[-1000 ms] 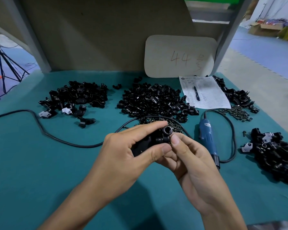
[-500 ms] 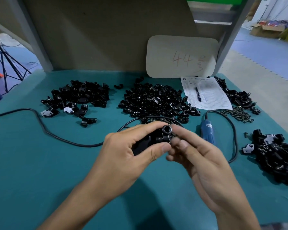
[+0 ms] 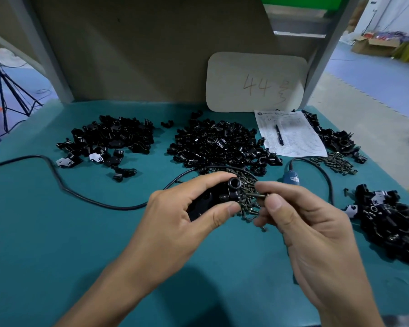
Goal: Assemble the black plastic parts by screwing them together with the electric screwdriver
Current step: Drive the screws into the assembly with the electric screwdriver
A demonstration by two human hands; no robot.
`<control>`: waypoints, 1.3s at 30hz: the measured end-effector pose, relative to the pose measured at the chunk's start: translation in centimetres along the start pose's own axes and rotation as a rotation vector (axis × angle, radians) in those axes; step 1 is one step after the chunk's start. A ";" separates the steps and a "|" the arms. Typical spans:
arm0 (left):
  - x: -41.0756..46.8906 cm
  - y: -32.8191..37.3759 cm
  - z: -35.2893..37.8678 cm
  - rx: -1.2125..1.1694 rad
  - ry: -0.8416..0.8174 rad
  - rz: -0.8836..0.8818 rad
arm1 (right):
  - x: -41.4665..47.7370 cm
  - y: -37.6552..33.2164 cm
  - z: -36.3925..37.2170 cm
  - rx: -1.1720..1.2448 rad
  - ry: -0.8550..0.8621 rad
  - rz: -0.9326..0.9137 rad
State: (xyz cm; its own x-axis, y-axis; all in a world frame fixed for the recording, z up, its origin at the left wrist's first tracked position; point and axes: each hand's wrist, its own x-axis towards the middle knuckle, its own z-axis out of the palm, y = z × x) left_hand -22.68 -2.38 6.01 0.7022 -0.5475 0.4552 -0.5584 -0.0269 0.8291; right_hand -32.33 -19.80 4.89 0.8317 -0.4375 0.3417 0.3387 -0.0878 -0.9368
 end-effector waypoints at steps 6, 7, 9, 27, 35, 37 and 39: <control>-0.1 0.0 -0.2 0.028 0.004 0.019 | 0.0 0.0 0.4 -0.026 0.009 -0.012; -0.1 0.0 -0.1 0.037 0.004 0.021 | 0.0 0.0 0.5 -0.027 0.010 -0.014; -0.1 0.0 -0.1 0.044 0.002 0.025 | 0.1 0.0 0.7 -0.036 0.012 -0.023; 0.5 -0.3 -0.1 0.033 -0.029 0.016 | 0.6 -0.7 1.4 -0.347 -0.085 -0.017; 1.3 -1.6 -0.6 0.025 0.035 -0.010 | 4.6 5.4 -5.5 -0.965 0.118 0.206; 1.4 -1.9 -0.7 0.026 0.048 -0.016 | 6.0 8.3 -8.7 -1.196 0.103 0.463; 1.4 -2.1 -0.6 0.019 0.048 -0.024 | 7.0 10.0 -10.4 -1.273 0.038 0.645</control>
State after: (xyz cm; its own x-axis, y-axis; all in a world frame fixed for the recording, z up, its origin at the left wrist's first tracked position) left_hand -20.24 -2.59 5.18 0.7359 -0.5055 0.4505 -0.5489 -0.0558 0.8341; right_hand -27.73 -33.03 -2.88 0.6667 -0.7309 -0.1462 -0.7242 -0.5887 -0.3592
